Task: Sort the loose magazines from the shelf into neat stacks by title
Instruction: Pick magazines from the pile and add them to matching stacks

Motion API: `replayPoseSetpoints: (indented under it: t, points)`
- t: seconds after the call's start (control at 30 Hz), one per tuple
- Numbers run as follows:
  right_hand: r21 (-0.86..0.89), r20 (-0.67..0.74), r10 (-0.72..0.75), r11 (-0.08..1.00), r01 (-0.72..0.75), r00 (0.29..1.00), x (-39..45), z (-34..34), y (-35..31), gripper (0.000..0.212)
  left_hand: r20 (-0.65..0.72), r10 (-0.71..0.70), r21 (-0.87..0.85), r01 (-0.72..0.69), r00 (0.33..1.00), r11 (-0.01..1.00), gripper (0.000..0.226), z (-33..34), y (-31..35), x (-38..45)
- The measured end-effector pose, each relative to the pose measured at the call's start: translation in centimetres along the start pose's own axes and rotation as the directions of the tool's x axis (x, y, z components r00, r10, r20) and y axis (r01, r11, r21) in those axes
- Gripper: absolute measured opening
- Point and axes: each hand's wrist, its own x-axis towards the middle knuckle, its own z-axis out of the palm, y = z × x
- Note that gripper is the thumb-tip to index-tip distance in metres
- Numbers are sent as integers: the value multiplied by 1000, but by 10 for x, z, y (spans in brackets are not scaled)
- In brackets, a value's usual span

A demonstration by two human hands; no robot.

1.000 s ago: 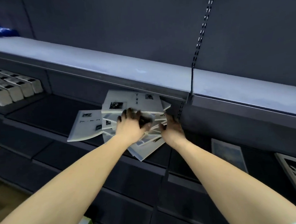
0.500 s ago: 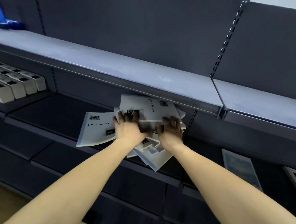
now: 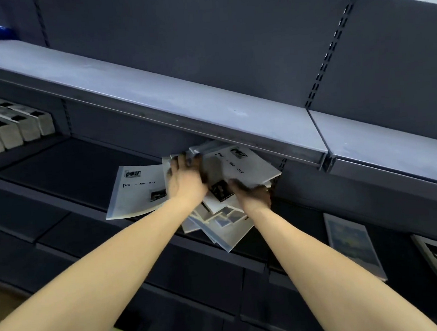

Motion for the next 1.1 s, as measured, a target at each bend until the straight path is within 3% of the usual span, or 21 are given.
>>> replayPoseSetpoints:
  t: [0.03, 0.1, 0.17, 0.23, 0.33, 0.43, 0.67, 0.8, 0.9, 1.1]
  points:
    - [4, 25, -8, 1000, 8, 1000, 1, 0, 2, 128, 56, -37, 29, 35, 998, 999, 68, 3, -5, 6]
    - [46, 20, -60, 997, 59, 998, 0, -5, 5, 90, 118, -65, 46, 59, 991, 997, 70, 9, -10, 13]
    - [67, 10, -74, 995, 73, 997, 2, -10, 8, 65, 56, -28, 104, 22, 998, 994, 70, 12, -12, 12]
    - [48, -12, -44, 998, 44, 999, 5, -14, 11, 63, -30, -5, 194, 11, 1000, 981, 60, 12, -15, 8]
    - [25, -41, 29, 999, -28, 999, 3, -23, 13, 72, -56, -5, 192, 16, 998, 981, 47, 8, -12, 1]
    - [29, -49, 51, 998, -49, 998, 1, -33, 19, 79, -105, 88, 203, -66, 991, 977, 40, 9, -7, -8]
    - [118, 2, 77, 990, -77, 997, -11, -54, 19, 42, -62, 83, 55, -79, 995, 995, 44, 19, 2, -3]
    - [-28, -137, 20, 999, -24, 990, -12, -64, 16, 37, -93, 130, 67, -124, 987, 990, 35, 22, 4, -3]
    - [-61, -216, -65, 997, 53, 974, -11, -73, 16, 33, -123, 165, 108, -152, 979, 983, 43, 19, 5, -5]
    - [239, -179, 97, 970, -52, 979, -17, -101, 40, 32, -33, 208, 121, -203, 978, 972, 37, 17, 31, -8]
